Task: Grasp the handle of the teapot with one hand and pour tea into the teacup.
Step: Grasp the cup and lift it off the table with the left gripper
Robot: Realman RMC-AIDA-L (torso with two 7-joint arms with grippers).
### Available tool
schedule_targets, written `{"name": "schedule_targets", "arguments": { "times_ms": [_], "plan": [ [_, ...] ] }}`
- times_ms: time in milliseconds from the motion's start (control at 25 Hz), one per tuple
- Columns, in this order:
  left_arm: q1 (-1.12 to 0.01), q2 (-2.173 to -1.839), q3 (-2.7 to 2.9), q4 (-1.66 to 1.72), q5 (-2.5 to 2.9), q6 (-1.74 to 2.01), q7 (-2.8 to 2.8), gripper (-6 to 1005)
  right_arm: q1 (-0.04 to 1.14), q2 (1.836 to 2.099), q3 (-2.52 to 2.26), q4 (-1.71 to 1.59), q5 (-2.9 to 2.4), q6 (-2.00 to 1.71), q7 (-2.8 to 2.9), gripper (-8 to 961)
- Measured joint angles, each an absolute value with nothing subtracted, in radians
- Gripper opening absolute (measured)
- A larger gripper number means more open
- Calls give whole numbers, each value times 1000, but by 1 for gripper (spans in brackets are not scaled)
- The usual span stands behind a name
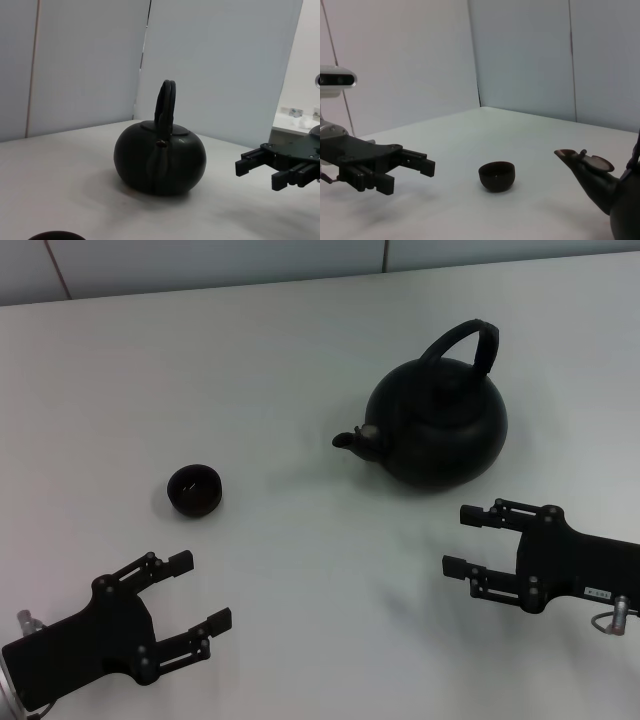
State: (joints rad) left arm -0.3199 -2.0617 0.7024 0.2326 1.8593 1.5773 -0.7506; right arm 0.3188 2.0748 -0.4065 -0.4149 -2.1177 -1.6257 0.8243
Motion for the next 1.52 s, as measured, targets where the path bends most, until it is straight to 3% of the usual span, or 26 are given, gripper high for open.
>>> {"name": "schedule_targets", "arguments": {
  "times_ms": [1520],
  "plan": [
    [-335, -2071, 520, 158, 1679, 1491, -651, 830, 331, 2077, -403, -414, -2112, -1621, 793, 669]
  ]
}}
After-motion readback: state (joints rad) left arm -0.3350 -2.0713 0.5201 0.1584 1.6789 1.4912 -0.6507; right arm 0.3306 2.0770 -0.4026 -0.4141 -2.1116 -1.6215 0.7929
